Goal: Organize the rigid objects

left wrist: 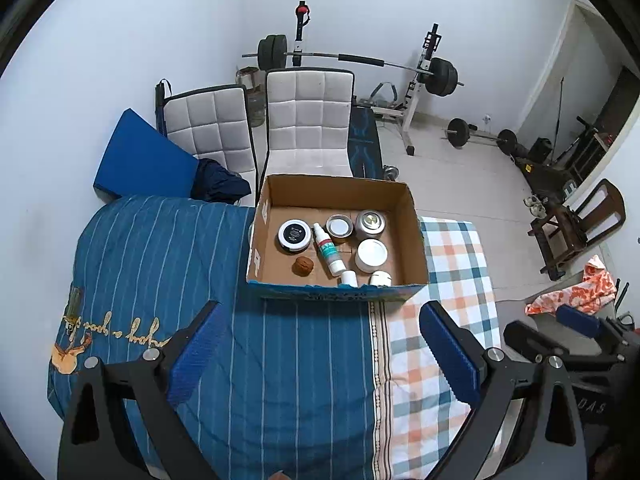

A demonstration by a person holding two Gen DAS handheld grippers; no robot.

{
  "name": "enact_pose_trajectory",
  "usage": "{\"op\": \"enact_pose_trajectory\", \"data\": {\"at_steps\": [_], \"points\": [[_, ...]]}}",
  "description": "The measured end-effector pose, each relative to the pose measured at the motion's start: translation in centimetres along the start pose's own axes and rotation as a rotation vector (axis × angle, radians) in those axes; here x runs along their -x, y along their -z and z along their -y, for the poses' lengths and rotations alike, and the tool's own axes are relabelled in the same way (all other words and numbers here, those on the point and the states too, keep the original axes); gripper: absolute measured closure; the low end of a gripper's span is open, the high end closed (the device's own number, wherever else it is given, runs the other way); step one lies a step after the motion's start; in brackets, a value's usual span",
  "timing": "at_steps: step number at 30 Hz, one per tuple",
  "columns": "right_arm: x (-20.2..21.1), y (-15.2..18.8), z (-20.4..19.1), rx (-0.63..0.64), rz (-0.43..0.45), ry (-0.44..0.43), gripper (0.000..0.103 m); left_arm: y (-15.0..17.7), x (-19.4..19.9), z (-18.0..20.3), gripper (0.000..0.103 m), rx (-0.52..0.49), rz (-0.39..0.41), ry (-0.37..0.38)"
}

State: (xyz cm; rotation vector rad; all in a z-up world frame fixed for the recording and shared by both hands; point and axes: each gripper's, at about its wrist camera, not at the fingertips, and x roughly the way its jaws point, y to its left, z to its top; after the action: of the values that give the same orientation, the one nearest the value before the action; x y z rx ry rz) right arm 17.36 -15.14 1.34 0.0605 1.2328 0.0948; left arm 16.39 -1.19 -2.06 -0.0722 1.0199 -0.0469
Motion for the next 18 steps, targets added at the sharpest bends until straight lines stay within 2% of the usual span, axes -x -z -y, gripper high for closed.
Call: {"op": "enact_pose_trajectory", "data": {"at_steps": [8,18], "points": [[4.3,0.5,0.1,0.006,0.081,0.043,0.000,0.7,2.7,0.2,0.004,-0.016,0.055,-0.021],[6.3,0.5,0.4,-0.007,0.135,0.089,0.000,1.2,2.9,0.0,0.004,-0.001,0.068,-0.019]]}}
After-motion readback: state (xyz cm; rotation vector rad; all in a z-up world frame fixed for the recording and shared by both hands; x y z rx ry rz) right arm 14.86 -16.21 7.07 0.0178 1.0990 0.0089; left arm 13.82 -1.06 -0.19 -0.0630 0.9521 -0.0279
